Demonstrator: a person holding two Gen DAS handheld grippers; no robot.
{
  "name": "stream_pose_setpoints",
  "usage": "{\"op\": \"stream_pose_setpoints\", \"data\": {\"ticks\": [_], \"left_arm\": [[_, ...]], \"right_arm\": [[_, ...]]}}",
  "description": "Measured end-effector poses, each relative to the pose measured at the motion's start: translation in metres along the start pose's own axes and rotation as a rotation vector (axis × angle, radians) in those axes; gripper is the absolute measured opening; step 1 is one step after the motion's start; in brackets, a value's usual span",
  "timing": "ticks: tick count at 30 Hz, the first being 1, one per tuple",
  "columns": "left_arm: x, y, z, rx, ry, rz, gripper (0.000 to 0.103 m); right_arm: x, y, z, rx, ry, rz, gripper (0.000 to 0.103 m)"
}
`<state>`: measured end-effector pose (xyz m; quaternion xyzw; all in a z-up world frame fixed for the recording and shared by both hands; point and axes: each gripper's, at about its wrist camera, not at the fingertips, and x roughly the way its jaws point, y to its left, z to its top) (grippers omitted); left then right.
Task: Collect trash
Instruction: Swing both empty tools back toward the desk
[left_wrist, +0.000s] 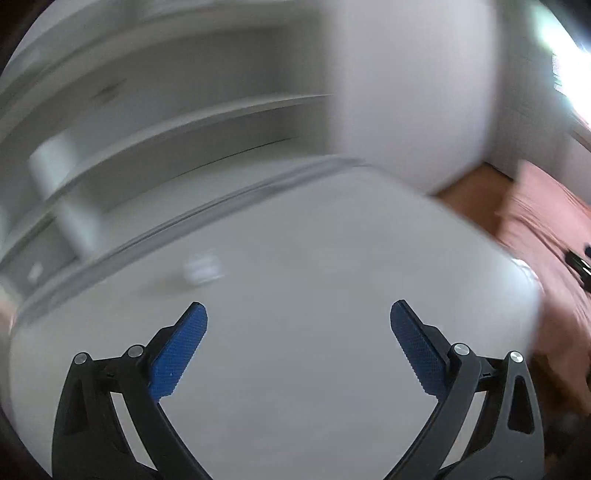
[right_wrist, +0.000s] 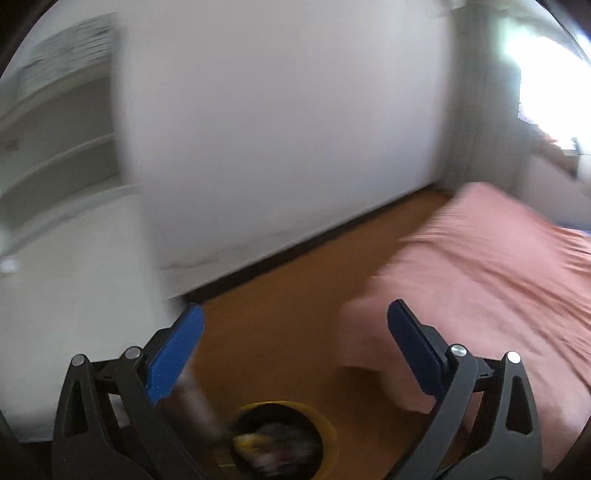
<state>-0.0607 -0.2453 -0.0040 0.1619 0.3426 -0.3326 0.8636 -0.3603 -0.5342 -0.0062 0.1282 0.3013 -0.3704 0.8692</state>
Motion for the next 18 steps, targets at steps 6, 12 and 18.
{"op": "stream_pose_setpoints", "data": {"ticks": [6, 12, 18], "left_arm": [[-0.004, 0.112, -0.031, -0.11, 0.074, 0.255, 0.096], [0.0, 0.178, -0.053, -0.218, 0.128, 0.297, 0.096], [0.025, 0.215, -0.053, -0.289, 0.178, 0.287, 0.096]], "right_arm": [[0.018, 0.137, 0.026, -0.189, 0.074, 0.315, 0.096], [0.042, 0.271, 0.029, -0.393, 0.165, 0.502, 0.096], [0.064, 0.365, 0.026, -0.5, 0.243, 0.581, 0.096]]}}
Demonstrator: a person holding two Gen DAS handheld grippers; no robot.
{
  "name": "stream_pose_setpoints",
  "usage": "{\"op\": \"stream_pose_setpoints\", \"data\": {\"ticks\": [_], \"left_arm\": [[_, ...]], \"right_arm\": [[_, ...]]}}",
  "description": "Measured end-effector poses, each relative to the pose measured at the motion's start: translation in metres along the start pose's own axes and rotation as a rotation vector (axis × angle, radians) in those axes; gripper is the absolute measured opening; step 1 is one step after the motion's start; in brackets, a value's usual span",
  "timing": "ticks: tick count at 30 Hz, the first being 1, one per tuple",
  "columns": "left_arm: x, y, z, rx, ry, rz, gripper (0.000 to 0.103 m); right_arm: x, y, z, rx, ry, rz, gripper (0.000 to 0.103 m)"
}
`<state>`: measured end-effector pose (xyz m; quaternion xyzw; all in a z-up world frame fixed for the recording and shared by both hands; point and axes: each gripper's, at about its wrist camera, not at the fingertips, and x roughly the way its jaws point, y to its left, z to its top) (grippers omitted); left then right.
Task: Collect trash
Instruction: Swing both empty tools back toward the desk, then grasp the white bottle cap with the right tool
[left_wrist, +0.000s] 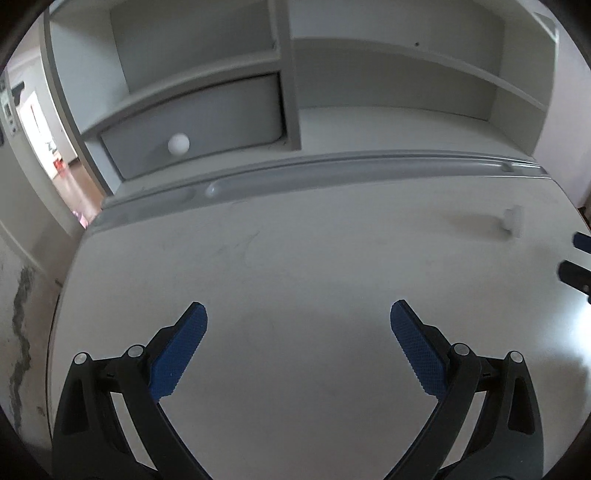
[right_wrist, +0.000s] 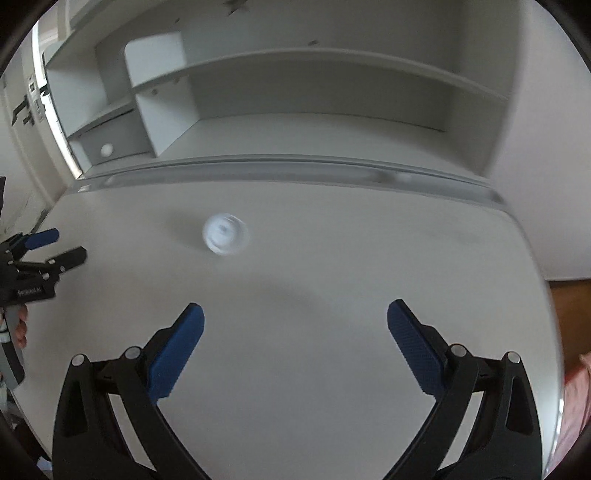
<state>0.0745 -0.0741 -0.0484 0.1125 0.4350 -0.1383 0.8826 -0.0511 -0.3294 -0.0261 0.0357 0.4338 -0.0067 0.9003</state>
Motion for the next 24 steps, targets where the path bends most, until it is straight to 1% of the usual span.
{"op": "stream_pose_setpoints", "data": {"ticks": [1, 4, 7, 11, 13, 15, 17, 19, 20, 21, 22, 23, 24], "left_arm": [[0.009, 0.006, 0.002, -0.005, 0.006, -0.008, 0.096], [0.018, 0.008, 0.003, -0.017, 0.028, -0.045, 0.097], [0.019, 0.003, 0.004, -0.015, 0.03, -0.052, 0.097], [0.023, 0.004, 0.006, -0.014, 0.032, -0.054, 0.097], [0.023, 0.004, 0.006, -0.013, 0.033, -0.056, 0.097], [0.023, 0.004, 0.006, -0.014, 0.033, -0.055, 0.097], [0.023, 0.003, 0.006, -0.015, 0.033, -0.053, 0.097], [0.022, 0.002, 0.006, -0.016, 0.033, -0.052, 0.097], [0.022, 0.002, 0.006, -0.016, 0.033, -0.052, 0.097], [0.022, 0.002, 0.006, -0.016, 0.033, -0.053, 0.097], [0.022, 0.002, 0.005, -0.018, 0.032, -0.055, 0.097], [0.022, 0.002, 0.005, -0.021, 0.029, -0.054, 0.096], [0.019, 0.001, 0.005, -0.019, 0.015, -0.058, 0.081]], "right_arm": [[0.009, 0.006, 0.009, -0.01, 0.007, 0.004, 0.096], [0.025, 0.023, 0.028, -0.03, 0.013, 0.014, 0.096], [0.037, 0.034, 0.039, -0.058, 0.012, 0.016, 0.096], [0.04, 0.033, 0.038, -0.089, 0.017, 0.022, 0.095], [0.044, 0.033, 0.039, -0.099, 0.033, 0.029, 0.092], [0.045, 0.036, 0.04, -0.109, 0.03, 0.039, 0.086], [0.044, 0.036, 0.04, -0.116, 0.028, 0.041, 0.085], [0.043, 0.037, 0.04, -0.123, 0.021, 0.047, 0.078], [0.04, 0.035, 0.039, -0.126, 0.012, 0.049, 0.061], [0.037, 0.036, 0.039, -0.129, -0.001, 0.051, 0.037], [0.036, 0.036, 0.039, -0.128, -0.007, 0.058, 0.031], [0.036, 0.036, 0.038, -0.122, -0.008, 0.061, 0.031], [0.035, 0.035, 0.038, -0.12, -0.008, 0.062, 0.031]]}}
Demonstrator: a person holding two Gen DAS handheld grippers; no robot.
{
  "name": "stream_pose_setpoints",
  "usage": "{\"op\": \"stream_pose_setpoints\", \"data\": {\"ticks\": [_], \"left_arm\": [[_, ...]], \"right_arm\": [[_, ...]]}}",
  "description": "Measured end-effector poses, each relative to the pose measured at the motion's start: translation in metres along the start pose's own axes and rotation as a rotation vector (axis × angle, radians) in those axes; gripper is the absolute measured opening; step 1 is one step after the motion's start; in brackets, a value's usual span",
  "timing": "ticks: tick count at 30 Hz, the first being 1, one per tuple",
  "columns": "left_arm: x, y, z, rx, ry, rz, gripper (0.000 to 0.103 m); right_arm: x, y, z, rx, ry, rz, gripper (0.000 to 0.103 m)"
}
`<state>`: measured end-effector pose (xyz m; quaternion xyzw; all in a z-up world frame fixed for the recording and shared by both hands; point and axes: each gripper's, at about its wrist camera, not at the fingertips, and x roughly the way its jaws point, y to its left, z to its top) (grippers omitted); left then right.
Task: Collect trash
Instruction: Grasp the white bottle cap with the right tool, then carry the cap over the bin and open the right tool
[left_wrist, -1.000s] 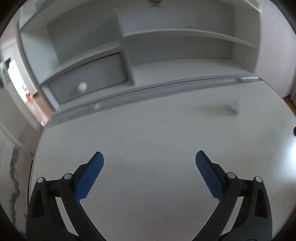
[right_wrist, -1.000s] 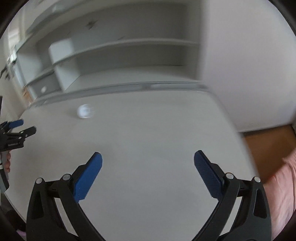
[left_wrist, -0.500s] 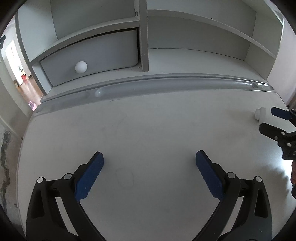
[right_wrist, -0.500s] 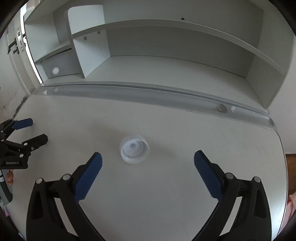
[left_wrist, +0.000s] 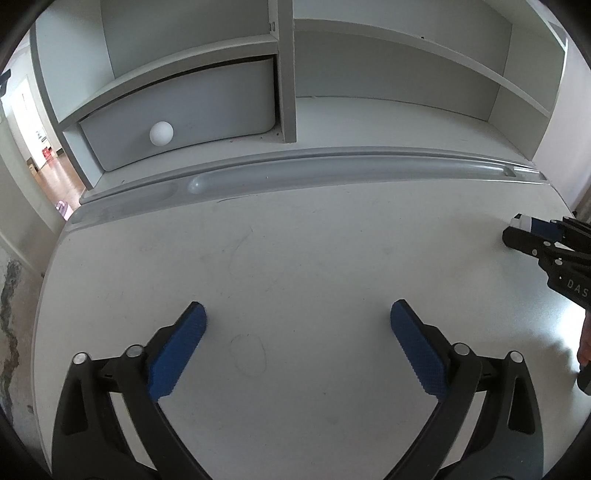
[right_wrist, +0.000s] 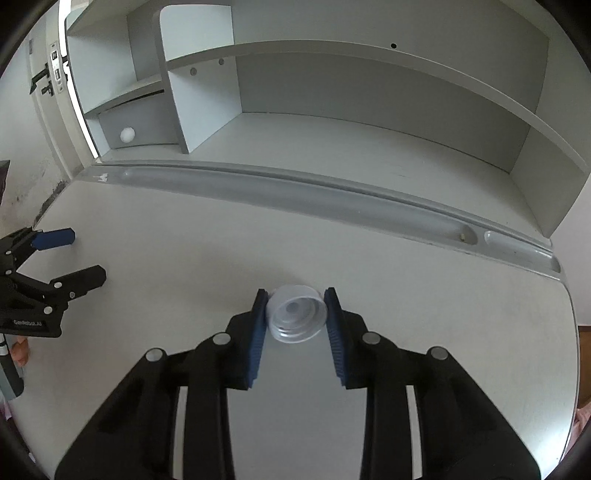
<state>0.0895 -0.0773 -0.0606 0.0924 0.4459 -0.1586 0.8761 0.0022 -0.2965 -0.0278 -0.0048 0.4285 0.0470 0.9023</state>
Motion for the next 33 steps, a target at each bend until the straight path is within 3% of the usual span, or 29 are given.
{"op": "stream_pose_setpoints", "data": {"ticks": [1, 2, 3, 5, 12, 18, 24, 28, 31, 33], "left_arm": [[-0.005, -0.002, 0.0, 0.007, -0.026, 0.007, 0.042], [-0.007, -0.004, 0.0, 0.008, -0.032, 0.015, 0.025], [-0.008, -0.004, 0.0, 0.001, -0.029, 0.018, 0.012], [-0.01, -0.005, 0.0, -0.026, -0.015, -0.034, 0.0], [-0.04, -0.042, 0.005, 0.023, -0.062, -0.115, 0.0], [-0.082, -0.142, 0.005, 0.219, -0.122, -0.265, 0.0], [-0.142, -0.3, -0.037, 0.534, -0.152, -0.544, 0.0], [-0.172, -0.381, -0.077, 0.719, -0.14, -0.668, 0.0], [-0.182, -0.433, -0.112, 0.831, -0.089, -0.749, 0.0], [-0.18, -0.465, -0.143, 0.898, -0.021, -0.797, 0.0]], "right_arm": [[-0.001, -0.001, 0.0, 0.004, -0.001, 0.003, 0.031], [-0.004, -0.004, -0.002, 0.009, -0.003, 0.005, 0.031], [-0.006, -0.005, -0.003, 0.015, -0.01, 0.006, 0.031], [-0.012, -0.006, -0.003, 0.023, -0.029, 0.002, 0.031], [-0.062, -0.03, -0.016, 0.06, -0.11, -0.039, 0.031], [-0.131, -0.087, -0.068, 0.192, -0.164, -0.101, 0.031], [-0.234, -0.162, -0.181, 0.403, -0.194, -0.256, 0.031], [-0.29, -0.205, -0.263, 0.547, -0.184, -0.363, 0.031], [-0.312, -0.233, -0.318, 0.658, -0.164, -0.372, 0.031], [-0.308, -0.251, -0.353, 0.737, -0.12, -0.329, 0.031]]}}
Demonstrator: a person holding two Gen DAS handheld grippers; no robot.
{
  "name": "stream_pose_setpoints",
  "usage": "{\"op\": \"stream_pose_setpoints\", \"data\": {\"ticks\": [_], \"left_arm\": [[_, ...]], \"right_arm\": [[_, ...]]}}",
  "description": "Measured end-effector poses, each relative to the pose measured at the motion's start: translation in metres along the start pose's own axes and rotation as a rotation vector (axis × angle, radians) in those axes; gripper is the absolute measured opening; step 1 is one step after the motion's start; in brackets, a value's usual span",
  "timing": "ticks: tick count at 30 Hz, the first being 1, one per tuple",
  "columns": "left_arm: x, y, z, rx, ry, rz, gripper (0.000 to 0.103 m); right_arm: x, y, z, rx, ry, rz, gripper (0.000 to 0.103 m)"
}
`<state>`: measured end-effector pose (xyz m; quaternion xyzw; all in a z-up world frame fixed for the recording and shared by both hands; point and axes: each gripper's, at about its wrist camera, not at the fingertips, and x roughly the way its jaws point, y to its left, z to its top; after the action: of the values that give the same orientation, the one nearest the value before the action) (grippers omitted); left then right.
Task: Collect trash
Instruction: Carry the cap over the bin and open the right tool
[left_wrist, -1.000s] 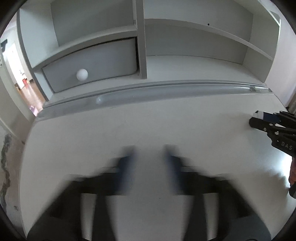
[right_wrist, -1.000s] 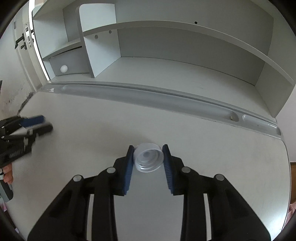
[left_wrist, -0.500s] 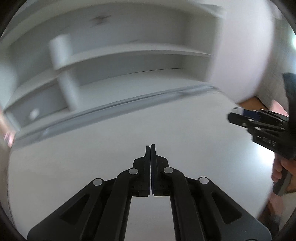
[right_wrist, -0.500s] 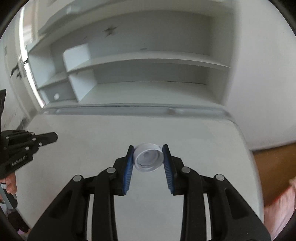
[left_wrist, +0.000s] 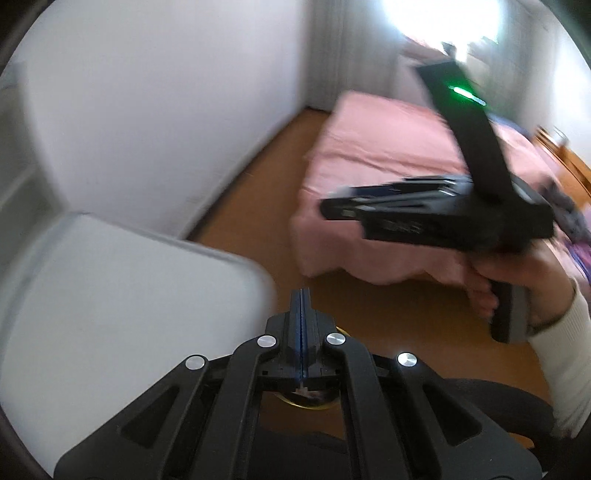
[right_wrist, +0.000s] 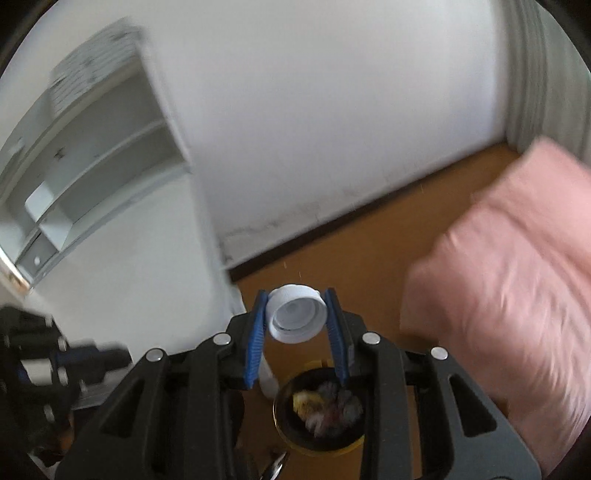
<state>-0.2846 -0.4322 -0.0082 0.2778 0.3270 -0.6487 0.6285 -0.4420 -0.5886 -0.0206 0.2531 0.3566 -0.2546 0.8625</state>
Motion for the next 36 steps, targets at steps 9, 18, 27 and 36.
{"op": "stream_pose_setpoints", "data": {"ticks": [9, 18, 27, 36], "left_arm": [[0.193, -0.039, -0.08, -0.033, 0.401, -0.096, 0.0], [0.293, -0.013, -0.121, -0.149, 0.55, -0.062, 0.0], [0.316, -0.005, -0.136, -0.207, 0.619, -0.076, 0.0], [0.331, -0.003, -0.14, -0.239, 0.657, -0.078, 0.009]], "right_arm": [[0.157, -0.106, -0.115, 0.315, 0.436, 0.077, 0.031], [0.254, -0.146, -0.181, 0.518, 0.651, 0.066, 0.031], [0.283, -0.151, -0.217, 0.661, 0.664, 0.075, 0.031], [0.282, -0.162, -0.228, 0.735, 0.679, 0.089, 0.052]]}}
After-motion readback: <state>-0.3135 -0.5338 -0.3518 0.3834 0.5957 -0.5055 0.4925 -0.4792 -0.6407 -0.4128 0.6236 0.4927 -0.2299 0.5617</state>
